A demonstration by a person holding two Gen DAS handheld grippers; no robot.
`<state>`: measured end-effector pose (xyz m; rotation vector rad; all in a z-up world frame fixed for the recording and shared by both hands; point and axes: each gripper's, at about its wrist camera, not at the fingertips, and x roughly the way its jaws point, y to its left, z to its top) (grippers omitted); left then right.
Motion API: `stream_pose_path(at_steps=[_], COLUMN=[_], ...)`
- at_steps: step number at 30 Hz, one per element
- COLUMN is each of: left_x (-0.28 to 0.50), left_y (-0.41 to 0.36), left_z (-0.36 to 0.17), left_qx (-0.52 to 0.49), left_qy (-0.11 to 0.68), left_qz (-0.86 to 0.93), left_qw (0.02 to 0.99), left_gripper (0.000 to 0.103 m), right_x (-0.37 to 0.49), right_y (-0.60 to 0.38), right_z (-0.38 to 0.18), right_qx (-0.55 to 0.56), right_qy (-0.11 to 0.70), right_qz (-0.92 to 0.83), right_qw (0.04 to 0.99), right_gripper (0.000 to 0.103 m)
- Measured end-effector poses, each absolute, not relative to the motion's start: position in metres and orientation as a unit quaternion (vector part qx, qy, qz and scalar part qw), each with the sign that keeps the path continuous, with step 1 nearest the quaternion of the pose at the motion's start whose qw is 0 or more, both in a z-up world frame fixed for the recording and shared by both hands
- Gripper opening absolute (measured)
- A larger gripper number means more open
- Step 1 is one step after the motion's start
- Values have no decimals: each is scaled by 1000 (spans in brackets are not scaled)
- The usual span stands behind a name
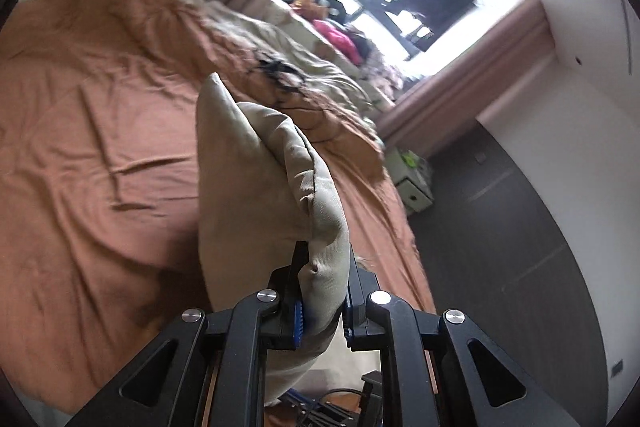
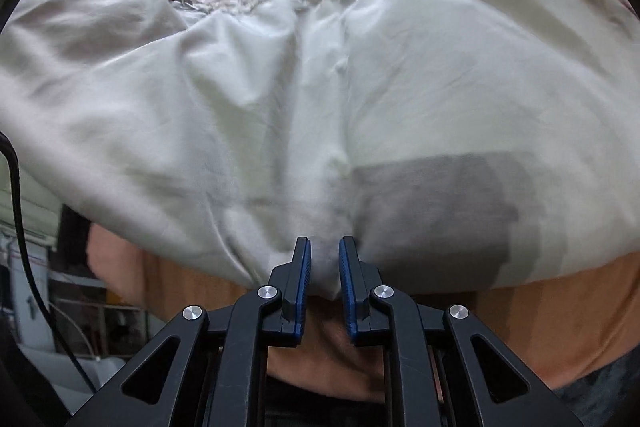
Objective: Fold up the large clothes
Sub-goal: 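Lift the held garment edge upward with the left gripper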
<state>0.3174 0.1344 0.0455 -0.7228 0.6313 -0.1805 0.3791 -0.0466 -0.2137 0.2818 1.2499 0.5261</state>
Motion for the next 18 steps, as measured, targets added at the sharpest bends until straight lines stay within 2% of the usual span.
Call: stream_pose_path(at_steps=[10,18], left_x=[358,409], left_y=[47,-44], left_z=[68,51], left_qx=[-291,-254], left_qy=[326,379], left_qz=[-137,-166], left_qw=[889,874], left_gripper=[14,14], right_x=[370,358], right_y=[-150,-231], right_z=[-180,-169], right_qx=[219,274], right_qy=[515,479], right_qz=[205,159], right_qw=[803,819], right_gripper=[15,15])
